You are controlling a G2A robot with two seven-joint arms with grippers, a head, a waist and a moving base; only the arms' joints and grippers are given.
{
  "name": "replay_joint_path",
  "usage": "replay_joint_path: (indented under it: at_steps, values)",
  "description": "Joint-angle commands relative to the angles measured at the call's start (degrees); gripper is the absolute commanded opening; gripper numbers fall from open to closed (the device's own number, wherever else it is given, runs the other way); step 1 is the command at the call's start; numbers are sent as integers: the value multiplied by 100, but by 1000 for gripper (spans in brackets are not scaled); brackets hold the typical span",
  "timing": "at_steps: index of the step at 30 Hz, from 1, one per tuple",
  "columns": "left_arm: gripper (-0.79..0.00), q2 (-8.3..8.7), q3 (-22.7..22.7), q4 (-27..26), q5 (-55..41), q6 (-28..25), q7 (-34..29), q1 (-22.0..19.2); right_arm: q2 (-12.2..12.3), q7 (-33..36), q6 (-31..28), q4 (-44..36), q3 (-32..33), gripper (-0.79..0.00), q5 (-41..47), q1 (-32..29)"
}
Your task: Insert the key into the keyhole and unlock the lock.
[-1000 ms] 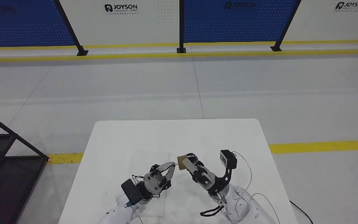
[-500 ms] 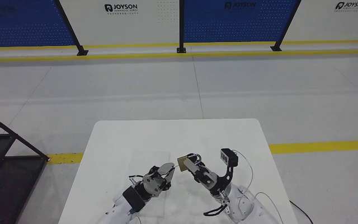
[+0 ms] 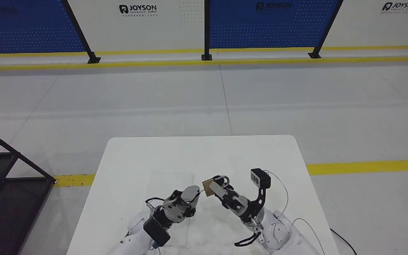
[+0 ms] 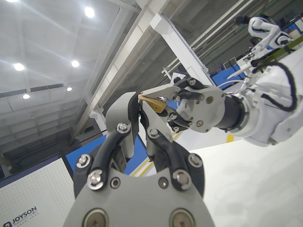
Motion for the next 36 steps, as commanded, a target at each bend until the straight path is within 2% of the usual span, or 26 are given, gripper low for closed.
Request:
replay_joint_path:
  at_steps: [1, 11, 15, 16, 18, 19, 20, 23, 25, 29, 31, 36]
  values:
    - [-785, 7, -27, -13, 81, 122, -12, -4, 14, 100, 0, -11, -11, -785, 111, 9]
    - [-785, 51, -108, -106, 493, 506, -89, 37, 75, 458, 0, -36, -13, -785, 474, 40]
    - [-785, 72, -118, -219, 408, 350, -65, 111, 90, 519, 0, -49, 2, -785, 553, 44]
    - [-650, 76, -122, -244, 325, 264, -70, 142, 93, 524, 0, -50, 8, -785, 558, 42]
    - [-271, 88, -143, -296, 183, 93, -59, 181, 96, 483, 0, -58, 48, -785, 537, 38]
    - [0, 93, -125, -324, 77, -98, -22, 212, 95, 445, 0, -57, 71, -785, 497, 30]
    - [0, 104, -150, -345, 30, -181, 5, 225, 92, 408, 0, -64, 86, -785, 449, 21]
    - [0, 137, -167, -387, -314, -795, 18, 341, 79, 237, 0, -66, 154, -785, 256, 3]
    - [0, 177, -192, -447, -616, -1465, -55, 472, 60, 67, 0, -44, 202, -785, 66, -8]
    - [0, 355, -453, -658, -1248, -3431, -454, 913, -18, -455, 355, -43, 314, -785, -864, 16]
    - [0, 477, -702, -905, -1681, -4108, -1074, 1216, -55, -510, 631, -1, 263, -785, -1379, 97]
    - [0, 809, -1626, -1527, -2950, -5407, -2373, 1925, -180, -574, 1647, 136, -85, -785, -2362, 355]
